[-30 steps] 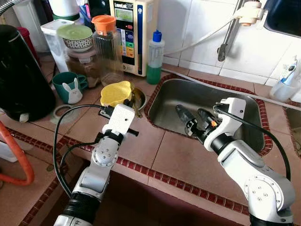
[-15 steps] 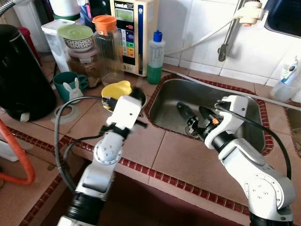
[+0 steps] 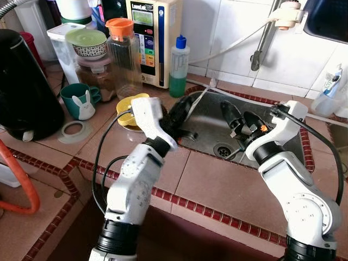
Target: Kitchen organization
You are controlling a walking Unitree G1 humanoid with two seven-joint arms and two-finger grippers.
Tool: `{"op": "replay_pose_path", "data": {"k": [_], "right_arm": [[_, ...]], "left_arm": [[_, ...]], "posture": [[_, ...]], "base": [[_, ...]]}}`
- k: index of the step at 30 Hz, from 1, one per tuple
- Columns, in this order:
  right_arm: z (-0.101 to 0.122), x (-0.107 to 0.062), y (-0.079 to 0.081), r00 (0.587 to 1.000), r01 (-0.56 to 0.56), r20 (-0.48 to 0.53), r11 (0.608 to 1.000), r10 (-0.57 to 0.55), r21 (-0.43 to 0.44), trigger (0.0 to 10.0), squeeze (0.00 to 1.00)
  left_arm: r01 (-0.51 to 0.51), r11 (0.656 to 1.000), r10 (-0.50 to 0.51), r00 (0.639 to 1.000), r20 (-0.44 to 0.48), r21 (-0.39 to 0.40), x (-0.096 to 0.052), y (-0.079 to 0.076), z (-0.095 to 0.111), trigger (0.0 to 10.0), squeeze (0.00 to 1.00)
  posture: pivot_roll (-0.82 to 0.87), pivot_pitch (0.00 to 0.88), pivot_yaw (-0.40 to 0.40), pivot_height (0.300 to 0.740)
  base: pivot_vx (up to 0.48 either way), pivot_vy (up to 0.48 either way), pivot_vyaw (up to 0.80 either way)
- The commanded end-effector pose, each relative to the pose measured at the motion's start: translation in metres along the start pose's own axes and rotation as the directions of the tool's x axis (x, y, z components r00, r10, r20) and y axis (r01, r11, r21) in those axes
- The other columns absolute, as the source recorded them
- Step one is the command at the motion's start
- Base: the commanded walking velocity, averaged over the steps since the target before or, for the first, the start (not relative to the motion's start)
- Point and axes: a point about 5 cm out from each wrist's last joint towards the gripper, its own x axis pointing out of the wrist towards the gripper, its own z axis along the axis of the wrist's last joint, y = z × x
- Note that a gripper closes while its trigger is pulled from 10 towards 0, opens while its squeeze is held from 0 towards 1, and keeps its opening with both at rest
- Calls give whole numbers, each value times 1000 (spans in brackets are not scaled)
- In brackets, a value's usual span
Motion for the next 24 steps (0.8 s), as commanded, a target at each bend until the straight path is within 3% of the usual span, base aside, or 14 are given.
{"op": "replay_pose_path", "data": {"k": [1,3,5,12,21,22,23,24], "right_arm": [[3,1,-4,1000,21,12,1000,-21,18,10000,0],[3,1,-4,1000,18,10,999,-18,27,10000,0],[2,1,-3,1000,8,7,999,-9,37,10000,0],[2,6,-2,1000,-11,18,998,10,63,10000,0],[-5,11,4,999,-40,10,991,39,130,10000,0],[-5,11,4,999,-39,11,990,38,134,4980,0],[-5,13,4,999,-37,22,985,33,168,706,0],[-5,13,4,999,-36,25,983,32,178,706,0]], "left_arm": [[19,987,-20,1000,-3,-159,2,-10,-4,1922,0],[21,979,-24,1000,-12,-205,1,-11,-5,1961,0],[28,953,-45,998,-49,-303,0,-14,-9,1922,0],[79,905,-138,984,-113,-418,-4,-29,-15,2392,0],[115,879,-199,971,-136,-464,-5,-37,-12,2471,0],[114,878,-199,970,-138,-465,-5,-37,-12,2471,0],[108,878,-194,971,-141,-467,-6,-36,-12,2431,0],[106,878,-193,971,-142,-467,-6,-36,-12,2431,0]], "posture": [[30,0,-17,740],[30,0,-16,740],[29,0,-16,740],[32,0,-14,740],[34,0,-14,740],[34,0,-13,740],[35,0,-13,740],[35,0,-13,740]], "base": [[0,0,0],[0,0,0],[0,0,0],[0,0,0],[0,0,0],[0,0,0],[0,0,0],[0,0,0]]}}
